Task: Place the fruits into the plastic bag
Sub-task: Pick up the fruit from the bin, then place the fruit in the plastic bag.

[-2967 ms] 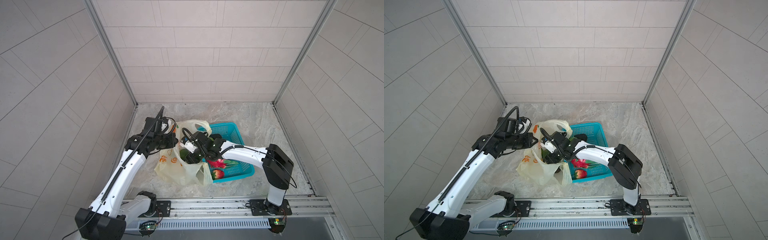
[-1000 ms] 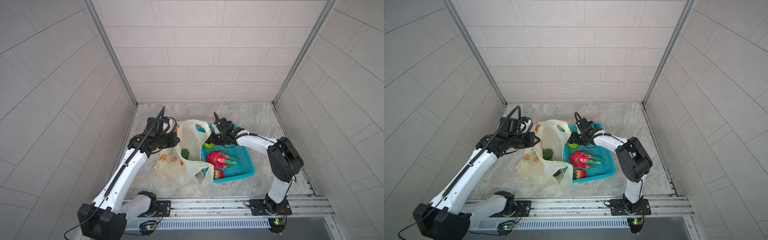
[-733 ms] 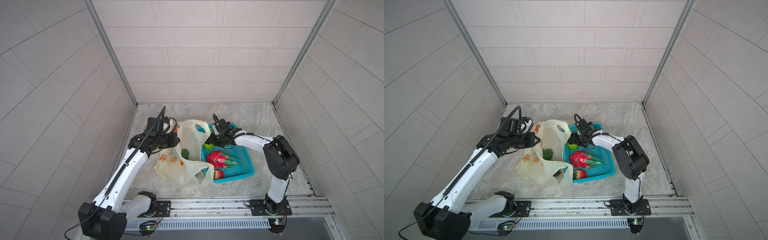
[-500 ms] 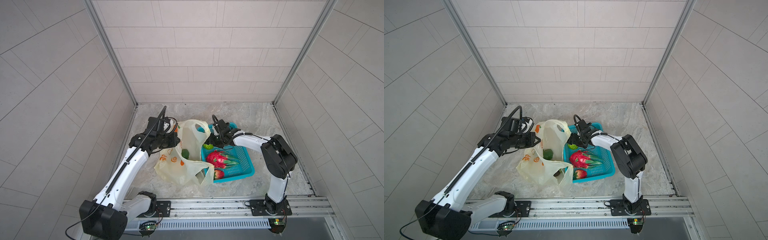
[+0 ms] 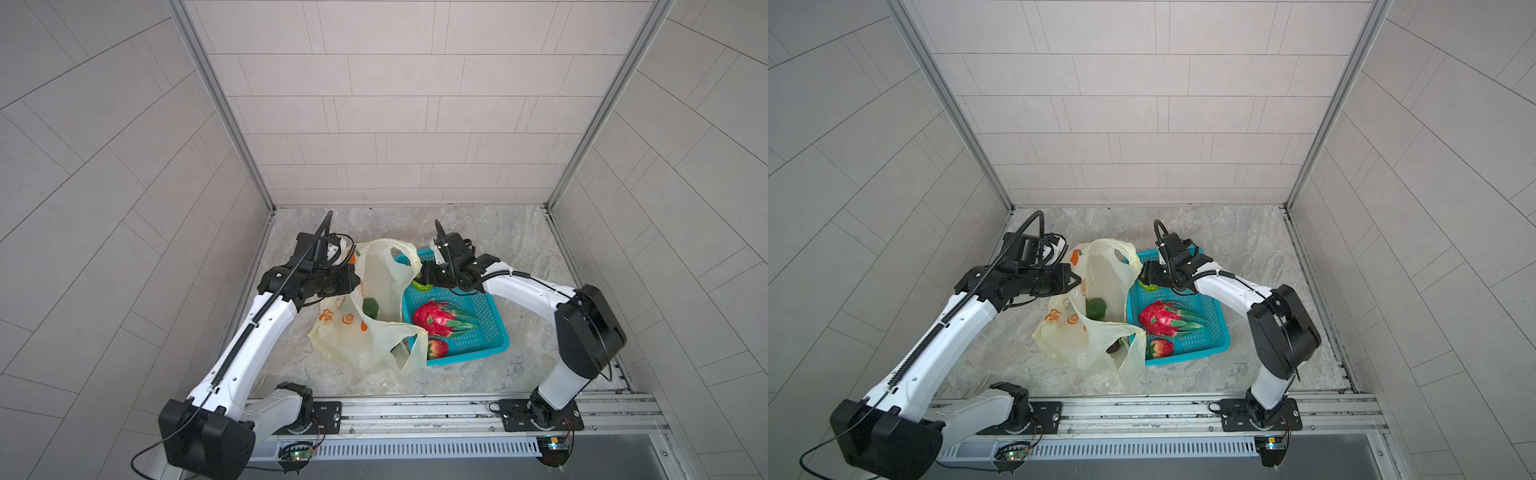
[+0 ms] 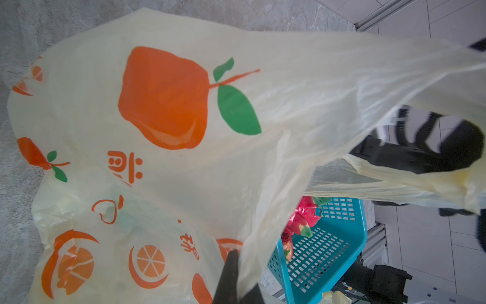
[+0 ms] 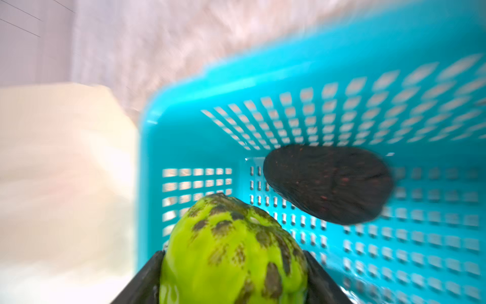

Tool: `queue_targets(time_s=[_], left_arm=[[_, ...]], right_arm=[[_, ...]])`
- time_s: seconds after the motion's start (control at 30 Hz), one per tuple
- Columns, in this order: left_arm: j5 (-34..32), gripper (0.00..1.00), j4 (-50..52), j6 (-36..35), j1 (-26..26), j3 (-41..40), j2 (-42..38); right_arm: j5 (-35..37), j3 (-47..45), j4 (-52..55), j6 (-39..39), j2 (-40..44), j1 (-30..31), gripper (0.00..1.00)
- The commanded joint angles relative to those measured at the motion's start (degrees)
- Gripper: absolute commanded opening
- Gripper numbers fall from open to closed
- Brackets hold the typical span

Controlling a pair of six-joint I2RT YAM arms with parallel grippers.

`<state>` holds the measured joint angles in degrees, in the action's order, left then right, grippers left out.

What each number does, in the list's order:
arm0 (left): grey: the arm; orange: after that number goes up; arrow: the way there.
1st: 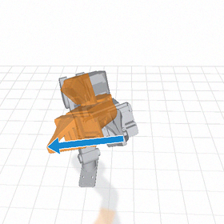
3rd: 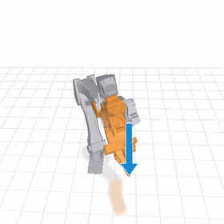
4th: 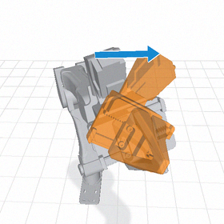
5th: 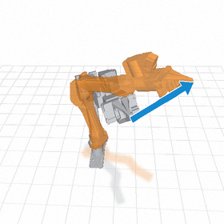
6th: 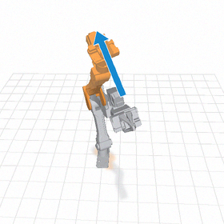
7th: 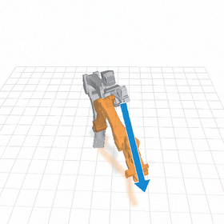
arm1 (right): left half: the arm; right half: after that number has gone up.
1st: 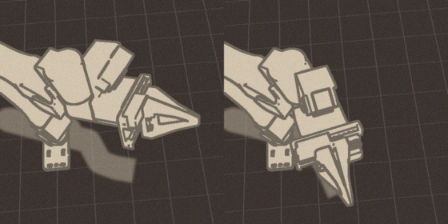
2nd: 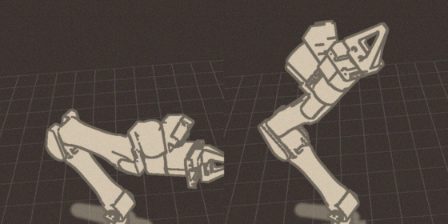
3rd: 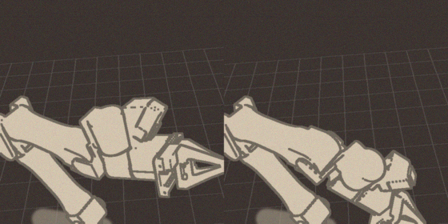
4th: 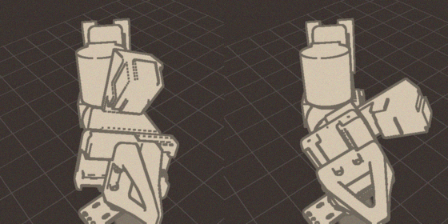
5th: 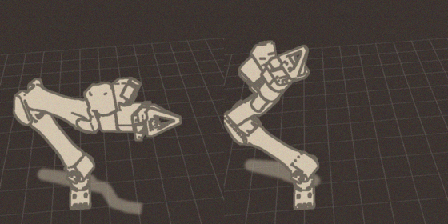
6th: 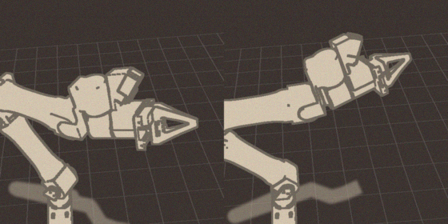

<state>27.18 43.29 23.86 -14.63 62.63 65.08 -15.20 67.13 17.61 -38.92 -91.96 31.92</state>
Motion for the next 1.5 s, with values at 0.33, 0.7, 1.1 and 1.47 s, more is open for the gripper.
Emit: queue_targets(time_s=[0.33,0.7,1.1,1.47], left_arm=[[0.07,0.00,-0.34,-0.57,0.07,1.10,-0.88],[-4.26,0.00,2.85,-2.92,0.06,2.37,-2.70],[-7.36,0.00,5.70,-5.88,0.07,2.67,-4.76],[-3.15,0.00,1.57,-3.03,0.05,0.48,-4.50]], right_arm=[[14.61,-1.64,2.25,21.12,30.15,8.58,0.49],[6.09,3.83,-1.13,24.85,15.10,21.58,0.52],[7.69,10.65,-4.61,18.00,-4.74,22.31,0.57],[9.24,19.75,-3.82,9.70,-18.71,16.73,0.67]])
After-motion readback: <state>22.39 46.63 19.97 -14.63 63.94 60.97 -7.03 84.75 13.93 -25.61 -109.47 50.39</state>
